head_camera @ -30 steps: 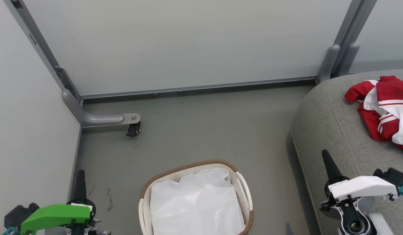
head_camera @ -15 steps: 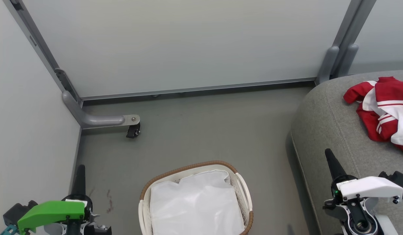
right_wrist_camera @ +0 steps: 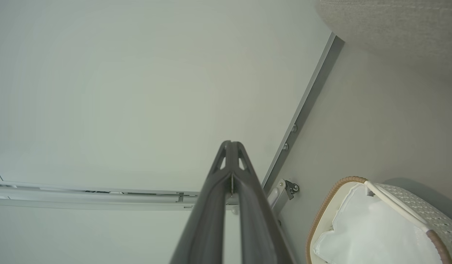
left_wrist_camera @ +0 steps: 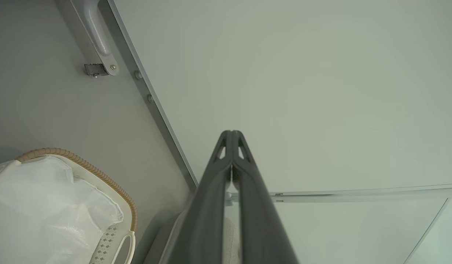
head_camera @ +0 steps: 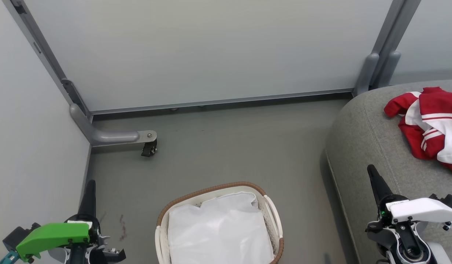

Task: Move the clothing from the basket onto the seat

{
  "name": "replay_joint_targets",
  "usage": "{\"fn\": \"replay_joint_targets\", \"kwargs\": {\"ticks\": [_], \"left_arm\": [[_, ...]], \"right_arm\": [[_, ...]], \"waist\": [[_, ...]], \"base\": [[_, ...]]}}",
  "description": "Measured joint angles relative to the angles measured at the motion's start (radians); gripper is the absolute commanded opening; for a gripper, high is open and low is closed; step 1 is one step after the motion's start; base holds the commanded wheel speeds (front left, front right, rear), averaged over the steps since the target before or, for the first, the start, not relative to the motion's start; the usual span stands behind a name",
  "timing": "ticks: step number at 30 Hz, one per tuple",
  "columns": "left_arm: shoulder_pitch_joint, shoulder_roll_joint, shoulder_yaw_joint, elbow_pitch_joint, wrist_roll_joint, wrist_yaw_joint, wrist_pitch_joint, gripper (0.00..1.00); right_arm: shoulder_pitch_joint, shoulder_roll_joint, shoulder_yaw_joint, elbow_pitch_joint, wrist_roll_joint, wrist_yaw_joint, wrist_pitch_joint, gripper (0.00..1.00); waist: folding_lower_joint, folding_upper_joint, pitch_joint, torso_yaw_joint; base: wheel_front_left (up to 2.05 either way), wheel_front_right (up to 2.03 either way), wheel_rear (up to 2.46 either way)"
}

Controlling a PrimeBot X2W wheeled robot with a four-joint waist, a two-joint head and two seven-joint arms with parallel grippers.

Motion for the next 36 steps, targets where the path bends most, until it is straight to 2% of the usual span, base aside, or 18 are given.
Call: {"fn": "replay_joint_targets", "kwargs": {"ticks": [25, 36], "left_arm": [[-0.02, 0.002, 0.007, -0.022, -0.172, 0.0, 0.046, 0.0], [-0.021, 0.002, 0.007, -0.024, -0.172, 0.0, 0.046, 0.0]], "right_arm": [[0.015, -0.001, -0.027, -0.042, 0.189, 0.0, 0.047, 0.0], [0.015, -0.001, -0.027, -0.043, 0.189, 0.0, 0.046, 0.0]], "waist": [[0.0, 0.0, -0.012, -0.004], [0.0, 0.0, -0.012, -0.004]], "base": [[0.0, 0.0, 0.0], [0.0, 0.0, 0.0]]}}
